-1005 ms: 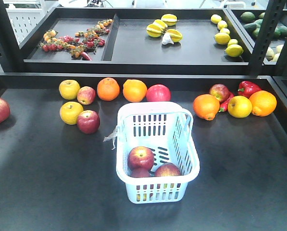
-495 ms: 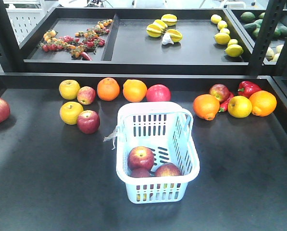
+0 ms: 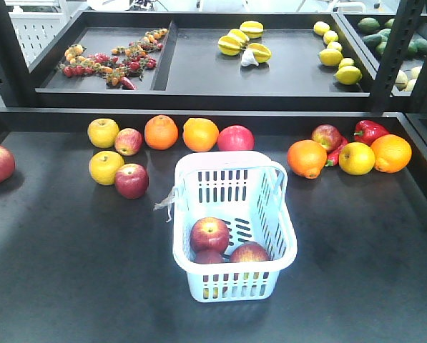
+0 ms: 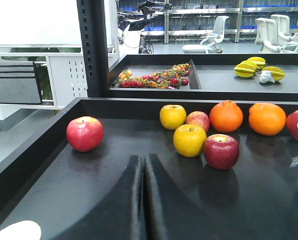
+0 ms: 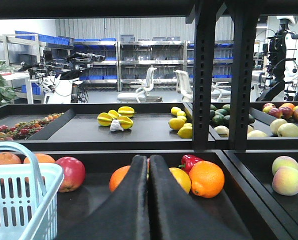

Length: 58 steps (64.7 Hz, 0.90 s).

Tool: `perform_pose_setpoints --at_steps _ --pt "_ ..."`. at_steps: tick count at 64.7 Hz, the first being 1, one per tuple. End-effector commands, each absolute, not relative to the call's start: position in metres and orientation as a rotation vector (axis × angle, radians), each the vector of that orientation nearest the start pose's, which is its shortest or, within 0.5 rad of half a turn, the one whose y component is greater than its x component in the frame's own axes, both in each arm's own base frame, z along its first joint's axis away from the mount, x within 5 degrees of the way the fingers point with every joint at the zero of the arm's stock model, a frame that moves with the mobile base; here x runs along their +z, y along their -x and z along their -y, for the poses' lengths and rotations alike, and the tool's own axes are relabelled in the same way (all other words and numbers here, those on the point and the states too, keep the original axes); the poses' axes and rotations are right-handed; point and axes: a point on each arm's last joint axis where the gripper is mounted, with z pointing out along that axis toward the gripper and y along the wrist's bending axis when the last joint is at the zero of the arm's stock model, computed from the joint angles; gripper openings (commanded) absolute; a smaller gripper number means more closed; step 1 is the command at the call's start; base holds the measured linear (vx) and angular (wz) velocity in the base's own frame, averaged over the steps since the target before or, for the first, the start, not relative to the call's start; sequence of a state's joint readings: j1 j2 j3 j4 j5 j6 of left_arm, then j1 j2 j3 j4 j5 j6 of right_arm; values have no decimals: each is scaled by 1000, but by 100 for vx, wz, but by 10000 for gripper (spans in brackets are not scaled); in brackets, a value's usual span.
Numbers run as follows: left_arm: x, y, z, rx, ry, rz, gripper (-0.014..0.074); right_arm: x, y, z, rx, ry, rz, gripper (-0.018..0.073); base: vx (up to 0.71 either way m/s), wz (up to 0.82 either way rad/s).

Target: Pick three apples into basket with both arms

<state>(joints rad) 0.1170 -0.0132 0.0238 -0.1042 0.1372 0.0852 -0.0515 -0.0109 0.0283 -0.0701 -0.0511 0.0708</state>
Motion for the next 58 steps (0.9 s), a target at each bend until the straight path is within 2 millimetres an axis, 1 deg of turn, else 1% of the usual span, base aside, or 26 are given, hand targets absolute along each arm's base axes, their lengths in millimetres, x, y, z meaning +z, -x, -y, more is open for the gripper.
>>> perform_pose_setpoints --at_steps 1,58 --pt "193 -56 -6 66 109 -1564 -6 211 -55 2 -47 -29 -1380 -4 0 0" --pt "193 -56 -6 66 109 -1564 -6 211 -55 2 -47 -29 -1379 -4 0 0"
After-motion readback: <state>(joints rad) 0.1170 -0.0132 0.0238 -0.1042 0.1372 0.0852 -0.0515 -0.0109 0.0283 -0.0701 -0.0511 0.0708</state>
